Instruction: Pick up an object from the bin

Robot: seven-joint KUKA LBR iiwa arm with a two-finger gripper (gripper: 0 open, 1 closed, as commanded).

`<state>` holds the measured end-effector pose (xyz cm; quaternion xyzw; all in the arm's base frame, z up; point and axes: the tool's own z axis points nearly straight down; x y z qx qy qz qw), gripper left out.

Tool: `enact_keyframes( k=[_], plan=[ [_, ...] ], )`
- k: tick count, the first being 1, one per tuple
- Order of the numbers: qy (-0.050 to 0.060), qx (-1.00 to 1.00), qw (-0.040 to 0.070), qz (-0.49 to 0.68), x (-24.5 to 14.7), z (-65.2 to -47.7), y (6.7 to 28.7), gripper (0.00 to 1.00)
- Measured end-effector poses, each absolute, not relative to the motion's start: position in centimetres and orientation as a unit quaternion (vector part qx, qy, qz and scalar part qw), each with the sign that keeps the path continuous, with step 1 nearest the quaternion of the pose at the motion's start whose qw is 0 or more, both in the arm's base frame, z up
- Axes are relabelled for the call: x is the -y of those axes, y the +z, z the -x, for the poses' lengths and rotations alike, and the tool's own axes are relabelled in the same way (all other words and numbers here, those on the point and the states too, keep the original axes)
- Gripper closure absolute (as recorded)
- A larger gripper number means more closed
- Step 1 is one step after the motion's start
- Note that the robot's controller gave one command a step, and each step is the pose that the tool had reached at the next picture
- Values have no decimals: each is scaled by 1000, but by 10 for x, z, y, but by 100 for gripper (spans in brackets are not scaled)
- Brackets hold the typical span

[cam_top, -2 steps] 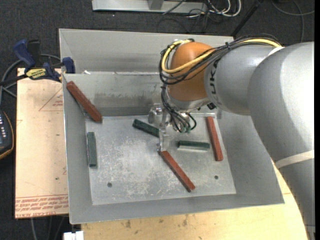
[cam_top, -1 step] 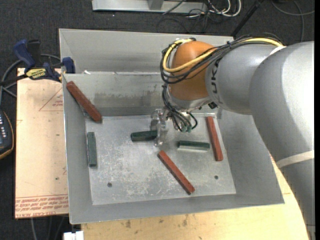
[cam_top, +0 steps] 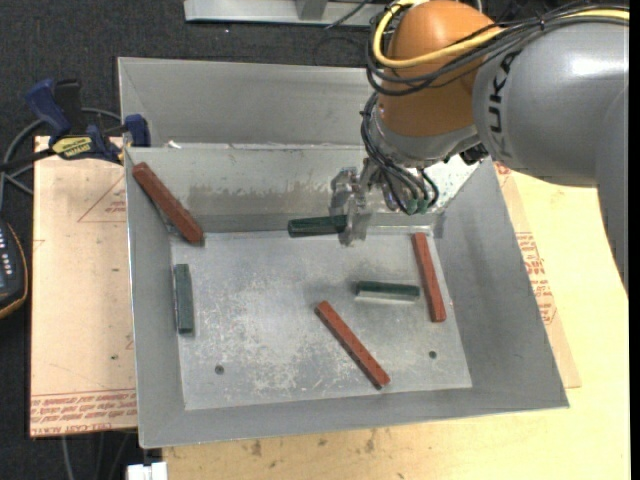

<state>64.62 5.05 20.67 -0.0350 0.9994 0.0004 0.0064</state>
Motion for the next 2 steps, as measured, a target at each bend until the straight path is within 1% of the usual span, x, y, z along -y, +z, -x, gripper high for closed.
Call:
enact_keyframes(
  k=[1,2],
  plan=[
    [2,-992,5,128,-125,-604,287,100],
    [1,-982,2,191,-139,-618,276,100]
  ],
)
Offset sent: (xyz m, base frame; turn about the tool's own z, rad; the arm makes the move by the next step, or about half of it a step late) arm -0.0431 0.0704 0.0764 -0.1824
